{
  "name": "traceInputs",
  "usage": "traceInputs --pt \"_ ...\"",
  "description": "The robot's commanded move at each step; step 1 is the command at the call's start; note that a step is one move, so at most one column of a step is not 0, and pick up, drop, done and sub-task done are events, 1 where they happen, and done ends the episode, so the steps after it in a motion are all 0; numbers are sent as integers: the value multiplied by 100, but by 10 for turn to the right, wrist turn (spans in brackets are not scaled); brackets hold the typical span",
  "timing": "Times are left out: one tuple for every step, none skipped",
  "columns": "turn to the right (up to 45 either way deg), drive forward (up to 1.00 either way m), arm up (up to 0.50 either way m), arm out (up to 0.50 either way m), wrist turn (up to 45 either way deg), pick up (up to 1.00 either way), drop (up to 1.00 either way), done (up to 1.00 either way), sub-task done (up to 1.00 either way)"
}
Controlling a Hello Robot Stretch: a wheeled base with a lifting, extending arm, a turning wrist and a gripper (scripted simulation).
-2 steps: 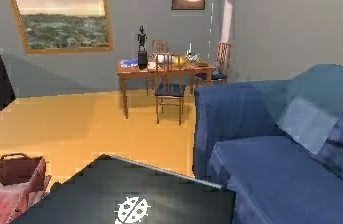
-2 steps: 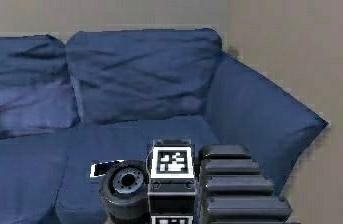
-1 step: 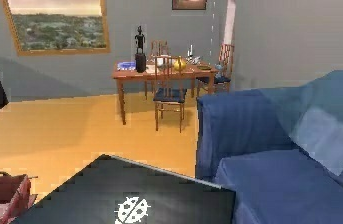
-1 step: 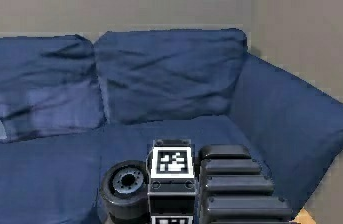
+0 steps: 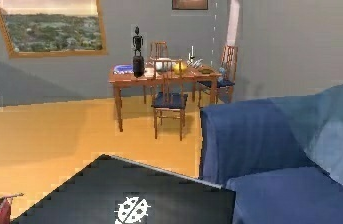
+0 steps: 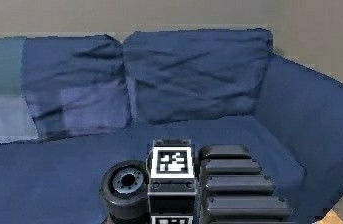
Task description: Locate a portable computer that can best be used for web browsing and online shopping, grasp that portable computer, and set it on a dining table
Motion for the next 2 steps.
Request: traceInputs --pt "-120 0 0 0 0 0 0 0 0" --pt "0 100 0 0 0 0 0 0 0"
